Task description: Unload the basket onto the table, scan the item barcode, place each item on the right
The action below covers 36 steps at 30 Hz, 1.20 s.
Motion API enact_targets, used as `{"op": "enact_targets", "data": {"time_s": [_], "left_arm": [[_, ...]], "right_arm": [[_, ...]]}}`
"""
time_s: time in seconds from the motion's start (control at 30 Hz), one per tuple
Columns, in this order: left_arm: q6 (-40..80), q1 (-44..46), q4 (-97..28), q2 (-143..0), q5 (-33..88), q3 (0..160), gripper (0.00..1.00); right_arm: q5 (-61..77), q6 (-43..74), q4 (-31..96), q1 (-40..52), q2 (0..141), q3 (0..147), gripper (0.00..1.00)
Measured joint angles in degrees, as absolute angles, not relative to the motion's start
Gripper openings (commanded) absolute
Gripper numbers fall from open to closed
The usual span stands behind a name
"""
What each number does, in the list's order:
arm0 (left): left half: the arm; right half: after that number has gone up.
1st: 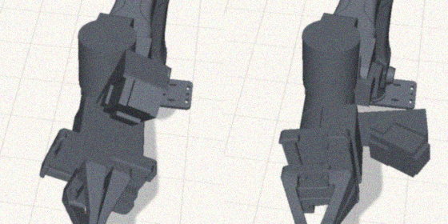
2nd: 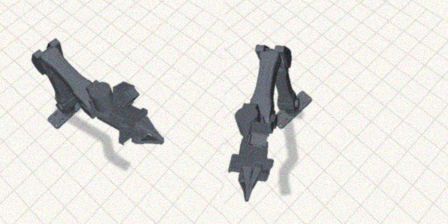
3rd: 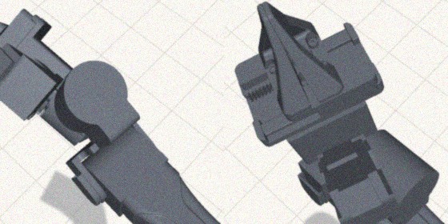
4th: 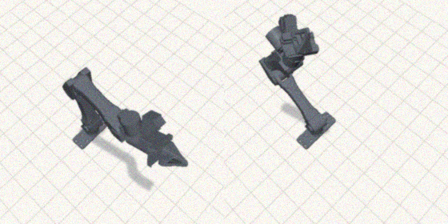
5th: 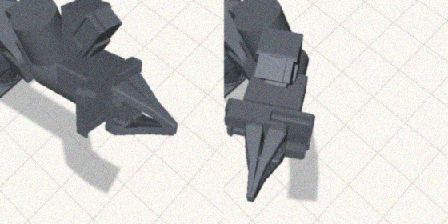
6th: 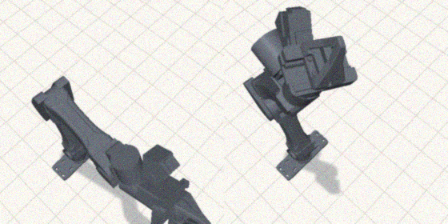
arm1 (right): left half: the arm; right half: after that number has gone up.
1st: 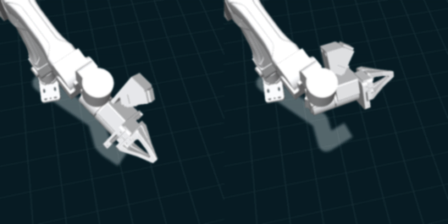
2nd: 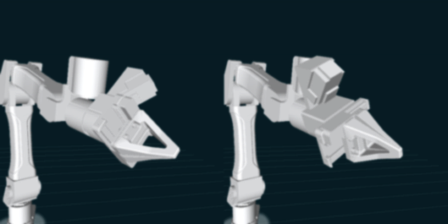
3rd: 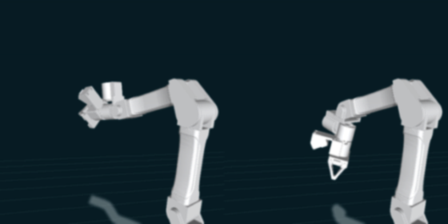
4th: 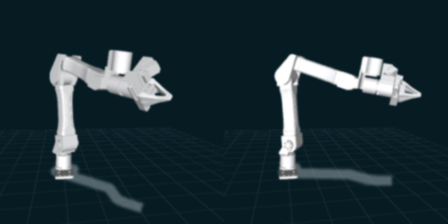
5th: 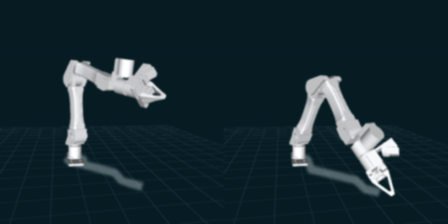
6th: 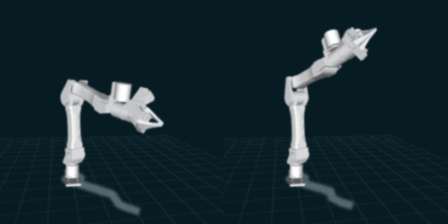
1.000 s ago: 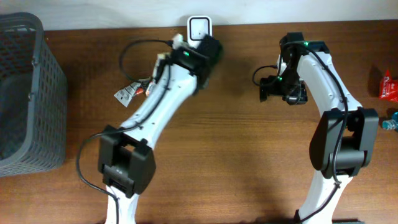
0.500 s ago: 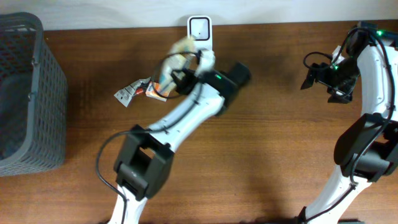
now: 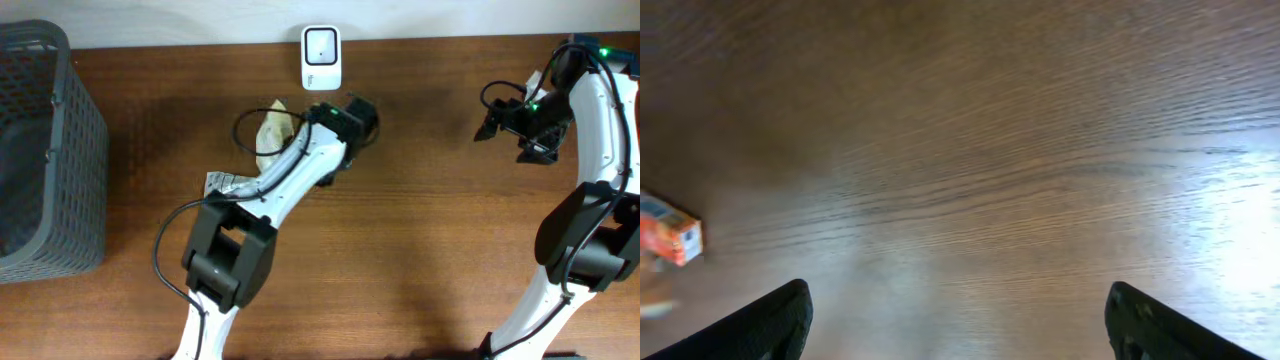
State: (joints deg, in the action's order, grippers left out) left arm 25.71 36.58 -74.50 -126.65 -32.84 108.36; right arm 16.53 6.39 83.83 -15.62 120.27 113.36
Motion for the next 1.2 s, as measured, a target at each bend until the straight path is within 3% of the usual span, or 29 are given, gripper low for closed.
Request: {"op": "enact_targets", "data": {"time_s": [0.07,0.1,0.17,0.2,0.23,0.33,0.43,0.67,0.73,0.8,0.83,1.03,1.2], "left_arm": [[23.09,38.02,-76.95,-126.69,-22.72,111.61,0.45],[21.82,37.93,-77.28,-126.8,-16.71,113.58,0.63],[14.59,37.71,-77.41,-126.87,1.21,118.98,0.68],[13.02,37.45,-80.03,-127.24,3.4,121.73,0.69],[12.88,36.05,-83.66,-127.79,3.68,126.93,0.89],[15.33,22.5,-87.05,-127.7,1.87,139.72,0.97],[21.85,6.87,-87.44,-127.72,-0.6,140.25,0.99],[24.73,2.42,-88.62,-127.72,-0.89,140.22,0.99],[24.75,1.3,-89.67,-127.72,-0.89,140.22,0.99],[24.73,-0.51,-89.82,-127.72,-0.89,140.22,0.99],[24.75,-1.1,-89.84,-127.74,-0.89,140.22,0.99],[24.75,-3.03,-91.5,-127.72,-0.91,140.22,0.99],[24.73,-3.03,-91.96,-127.72,-0.89,140.22,0.99]], "right_arm": [[17.63,6.11,83.85,-15.2,120.27,113.36,0.93],[17.8,6.0,83.88,-14.68,120.27,113.36,0.93],[18.33,5.98,83.85,-13.23,120.27,113.36,0.93],[18.61,5.89,83.85,-13.04,120.27,113.36,0.93],[20.82,4.05,83.96,-12.47,120.27,113.36,0.93],[28.12,-1.41,83.44,-7.57,120.27,113.36,0.96],[31.66,-3.22,77.89,2.42,120.27,113.36,0.96],[32.1,-0.45,53.28,26.85,122.65,112.68,0.95],[30.44,1.76,50.57,28.05,127.59,112.66,0.85],[29.43,2.98,50.09,28.77,130.89,112.42,0.46],[28.88,2.98,50.04,29.23,131.63,112.36,0.04],[32.69,9.74,49.45,28.05,131.7,113.67,0.04],[43.88,14.57,61.14,13.13,126.5,120.14,0.04]]}}
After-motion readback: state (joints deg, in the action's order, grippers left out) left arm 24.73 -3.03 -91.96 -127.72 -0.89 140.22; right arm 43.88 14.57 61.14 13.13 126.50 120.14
